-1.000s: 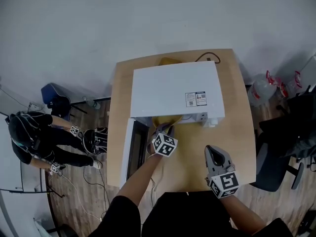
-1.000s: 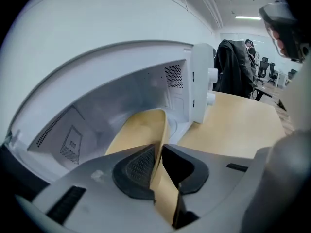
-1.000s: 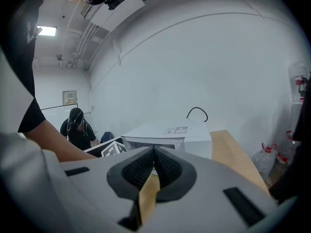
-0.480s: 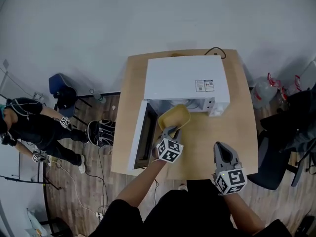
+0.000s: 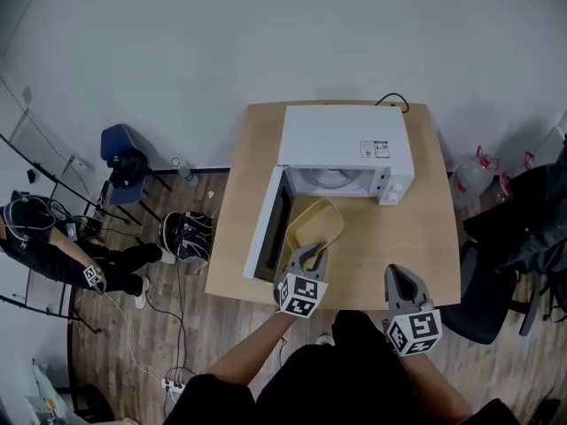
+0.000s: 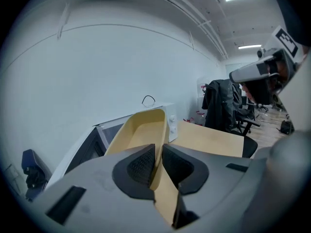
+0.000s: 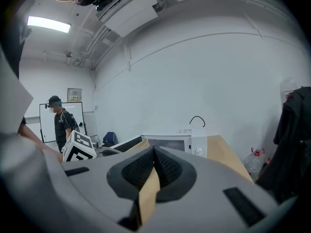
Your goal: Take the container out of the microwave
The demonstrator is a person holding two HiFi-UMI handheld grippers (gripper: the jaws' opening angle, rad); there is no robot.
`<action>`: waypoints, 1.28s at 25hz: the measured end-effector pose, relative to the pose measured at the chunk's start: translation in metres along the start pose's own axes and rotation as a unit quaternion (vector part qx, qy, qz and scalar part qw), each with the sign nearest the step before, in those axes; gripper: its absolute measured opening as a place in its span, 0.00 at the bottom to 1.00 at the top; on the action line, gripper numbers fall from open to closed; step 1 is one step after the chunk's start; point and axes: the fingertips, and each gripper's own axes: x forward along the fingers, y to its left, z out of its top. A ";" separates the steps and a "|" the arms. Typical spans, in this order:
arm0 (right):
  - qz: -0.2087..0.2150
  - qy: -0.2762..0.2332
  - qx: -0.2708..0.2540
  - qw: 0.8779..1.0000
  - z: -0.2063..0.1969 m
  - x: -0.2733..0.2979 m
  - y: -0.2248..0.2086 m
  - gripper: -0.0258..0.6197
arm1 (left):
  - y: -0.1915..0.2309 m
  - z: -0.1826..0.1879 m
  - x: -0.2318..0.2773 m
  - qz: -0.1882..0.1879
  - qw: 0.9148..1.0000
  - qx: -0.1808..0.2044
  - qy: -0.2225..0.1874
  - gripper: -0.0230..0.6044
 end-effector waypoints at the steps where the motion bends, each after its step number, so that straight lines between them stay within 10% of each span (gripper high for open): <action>1: 0.001 0.000 -0.003 1.000 -0.001 -0.005 0.003 0.13 | -0.003 0.002 -0.009 0.001 1.000 -0.005 -0.006 0.11; 32: 0.002 -0.016 -0.063 0.998 0.015 -0.047 0.059 0.13 | -0.036 0.074 -0.167 0.049 0.984 -0.095 -0.142 0.11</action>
